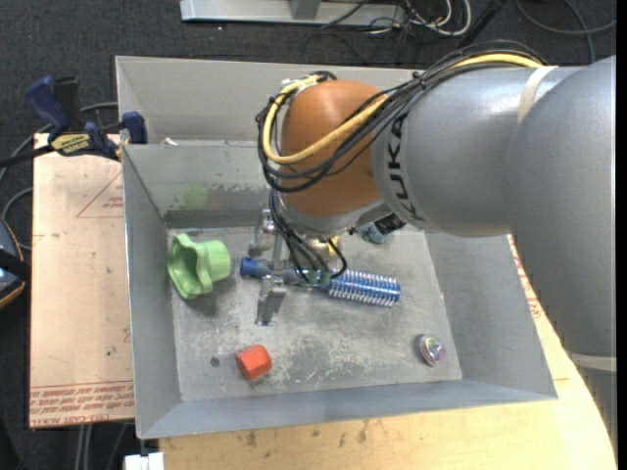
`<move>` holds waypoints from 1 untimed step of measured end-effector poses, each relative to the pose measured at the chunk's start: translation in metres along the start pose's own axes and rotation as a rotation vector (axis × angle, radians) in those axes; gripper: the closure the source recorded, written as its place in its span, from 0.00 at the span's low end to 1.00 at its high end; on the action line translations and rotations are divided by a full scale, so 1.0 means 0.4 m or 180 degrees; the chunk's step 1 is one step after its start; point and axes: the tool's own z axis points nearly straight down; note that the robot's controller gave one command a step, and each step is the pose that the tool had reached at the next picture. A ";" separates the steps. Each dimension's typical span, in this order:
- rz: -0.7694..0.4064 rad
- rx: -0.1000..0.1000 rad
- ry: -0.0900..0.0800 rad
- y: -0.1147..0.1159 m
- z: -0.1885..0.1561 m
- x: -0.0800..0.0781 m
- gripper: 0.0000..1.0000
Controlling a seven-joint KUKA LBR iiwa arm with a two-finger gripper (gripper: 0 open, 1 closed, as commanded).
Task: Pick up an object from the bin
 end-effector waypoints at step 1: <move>-0.0427 0.0010 -0.0031 -0.241 0.167 -0.190 0.00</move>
Offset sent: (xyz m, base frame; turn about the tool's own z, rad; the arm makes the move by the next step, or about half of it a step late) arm 0.0745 -0.0908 -0.0641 -0.1410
